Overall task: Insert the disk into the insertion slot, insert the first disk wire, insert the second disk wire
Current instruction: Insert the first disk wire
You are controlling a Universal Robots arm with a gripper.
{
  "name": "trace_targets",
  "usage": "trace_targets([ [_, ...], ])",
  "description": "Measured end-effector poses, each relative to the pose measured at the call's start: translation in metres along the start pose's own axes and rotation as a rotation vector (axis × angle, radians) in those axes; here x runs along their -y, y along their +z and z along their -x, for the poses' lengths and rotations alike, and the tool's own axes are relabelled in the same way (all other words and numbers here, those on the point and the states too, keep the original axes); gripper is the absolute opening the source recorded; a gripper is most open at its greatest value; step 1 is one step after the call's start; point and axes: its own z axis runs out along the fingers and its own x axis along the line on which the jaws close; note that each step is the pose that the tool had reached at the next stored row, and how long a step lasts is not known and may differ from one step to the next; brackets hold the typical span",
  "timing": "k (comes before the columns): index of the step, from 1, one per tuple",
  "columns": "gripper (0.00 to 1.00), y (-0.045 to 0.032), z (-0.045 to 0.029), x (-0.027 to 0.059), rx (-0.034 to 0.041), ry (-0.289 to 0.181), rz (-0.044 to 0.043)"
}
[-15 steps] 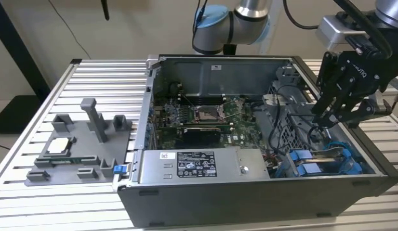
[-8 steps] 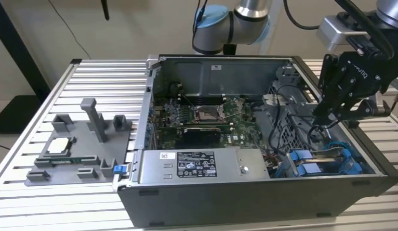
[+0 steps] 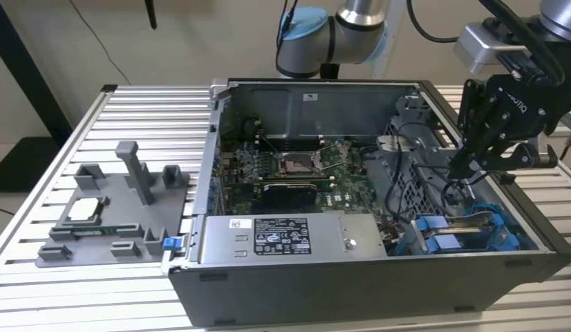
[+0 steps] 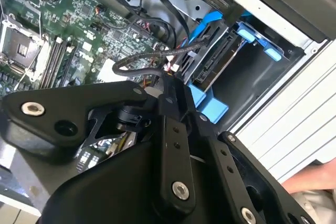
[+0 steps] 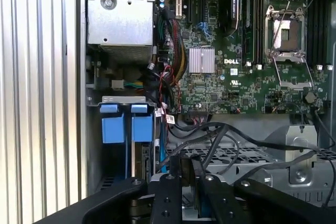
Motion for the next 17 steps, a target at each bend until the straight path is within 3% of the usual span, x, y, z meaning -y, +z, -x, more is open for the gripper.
trace_targets([
  [4, 0.00, 0.0000, 0.0000, 0.0000, -0.0004, 0.000, 0.0000],
  [6, 0.00, 0.0001, 0.0000, 0.0000, -0.0053, 0.000, -0.0001],
  [8, 0.00, 0.0004, 0.0000, 0.0000, -0.0182, 0.001, -0.0003],
  [12, 0.00, 0.0012, -0.0001, 0.0000, -0.0525, 0.002, -0.0011],
  [17, 0.00, 0.0022, -0.0002, 0.0001, -0.0901, 0.004, -0.0020],
])
